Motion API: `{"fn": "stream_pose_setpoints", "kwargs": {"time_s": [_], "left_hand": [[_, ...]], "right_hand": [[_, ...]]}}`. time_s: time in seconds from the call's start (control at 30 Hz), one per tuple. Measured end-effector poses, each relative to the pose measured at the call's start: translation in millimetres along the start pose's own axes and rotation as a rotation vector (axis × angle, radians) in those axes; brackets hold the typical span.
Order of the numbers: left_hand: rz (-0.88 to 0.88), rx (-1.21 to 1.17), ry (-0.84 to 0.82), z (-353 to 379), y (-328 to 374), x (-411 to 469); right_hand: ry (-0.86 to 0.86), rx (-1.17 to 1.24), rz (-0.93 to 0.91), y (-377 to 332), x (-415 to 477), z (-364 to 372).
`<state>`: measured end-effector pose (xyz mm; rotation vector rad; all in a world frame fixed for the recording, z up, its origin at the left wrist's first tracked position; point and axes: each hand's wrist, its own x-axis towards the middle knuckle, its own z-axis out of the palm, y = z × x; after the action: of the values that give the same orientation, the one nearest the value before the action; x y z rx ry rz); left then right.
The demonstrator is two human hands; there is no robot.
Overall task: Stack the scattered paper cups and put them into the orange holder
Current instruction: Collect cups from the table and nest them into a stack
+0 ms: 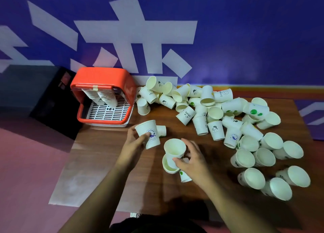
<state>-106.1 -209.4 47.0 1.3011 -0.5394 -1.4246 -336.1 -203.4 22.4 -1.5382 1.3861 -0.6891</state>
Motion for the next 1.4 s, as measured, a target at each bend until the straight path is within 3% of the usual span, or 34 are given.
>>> {"fn": "stream_pose_setpoints", "kwargs": {"time_s": [0.23, 0.37, 0.5, 0.8, 0.97, 1.2, 1.3, 1.4], "left_hand": [[0.009, 0.200, -0.083, -13.3, -3.5, -2.5], [0.033, 0.374, -0.216, -9.0, -10.6, -9.8], [0.125, 0.574, -0.365, 3.9, -25.1, -18.3], [0.346, 0.942, -0.461, 7.8, -55.7, -9.6], [0.386, 1.126, -0.522, 2.5, -77.2, -4.1], [0.295, 1.069, -0.610, 4.5, -89.2, 1.9], [0.232, 1.007, -0.608, 6.1, -93.4, 4.7], [0.174, 0.935, -0.490, 10.4, -90.1, 6.0]], "right_hand": [[-0.079, -0.388, -0.125, 22.0, -19.1, 28.1], [-0.104, -0.355, 0.029, 29.8, -28.0, 23.2], [0.088, -0.318, 0.151, 37.6, -35.7, 18.0], [0.176, -0.472, 0.423, 56.3, -49.4, 37.9], [0.217, -0.475, 0.440, 75.0, -45.5, 52.8], [0.349, -0.126, 0.625, 62.5, -39.1, 19.9], [0.462, -0.005, 0.552, 50.4, -39.3, -13.3], [0.462, 0.066, 0.433, 31.7, -36.7, -42.0]]}}
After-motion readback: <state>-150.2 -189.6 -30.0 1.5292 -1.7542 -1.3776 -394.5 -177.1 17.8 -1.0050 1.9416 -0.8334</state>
